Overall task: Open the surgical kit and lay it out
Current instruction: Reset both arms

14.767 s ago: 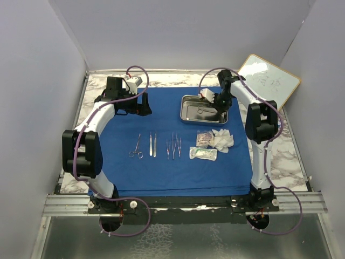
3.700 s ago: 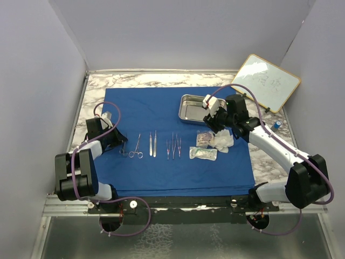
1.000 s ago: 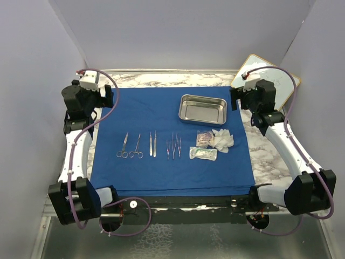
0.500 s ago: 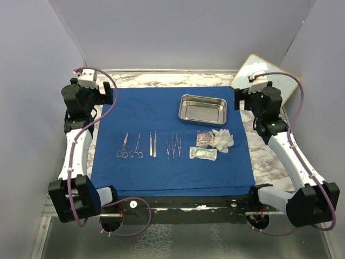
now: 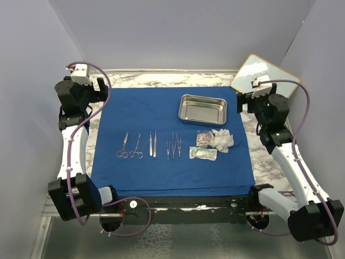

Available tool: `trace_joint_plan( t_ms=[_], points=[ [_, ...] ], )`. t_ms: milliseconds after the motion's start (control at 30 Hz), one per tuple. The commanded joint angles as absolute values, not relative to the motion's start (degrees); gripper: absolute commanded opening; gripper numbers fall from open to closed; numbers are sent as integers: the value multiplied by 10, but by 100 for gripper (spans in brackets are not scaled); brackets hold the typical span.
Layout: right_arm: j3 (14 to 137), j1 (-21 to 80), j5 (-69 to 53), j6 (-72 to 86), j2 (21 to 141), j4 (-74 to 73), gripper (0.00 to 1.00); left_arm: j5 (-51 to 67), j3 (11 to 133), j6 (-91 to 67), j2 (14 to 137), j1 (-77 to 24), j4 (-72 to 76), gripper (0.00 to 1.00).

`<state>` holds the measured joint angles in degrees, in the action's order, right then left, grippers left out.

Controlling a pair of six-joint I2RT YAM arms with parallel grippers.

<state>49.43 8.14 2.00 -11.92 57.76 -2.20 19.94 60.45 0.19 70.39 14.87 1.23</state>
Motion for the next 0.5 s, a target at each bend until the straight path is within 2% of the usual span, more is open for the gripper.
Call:
trace_joint_plan(
  t_ms=[0, 467],
  points=[
    [491, 78, 2, -127, 562, 4, 100, 210, 602, -11, 679, 154, 7, 99],
    [488, 78, -38, -128, 530, -7, 100, 241, 568, -16, 624, 154, 35, 99]
  ],
)
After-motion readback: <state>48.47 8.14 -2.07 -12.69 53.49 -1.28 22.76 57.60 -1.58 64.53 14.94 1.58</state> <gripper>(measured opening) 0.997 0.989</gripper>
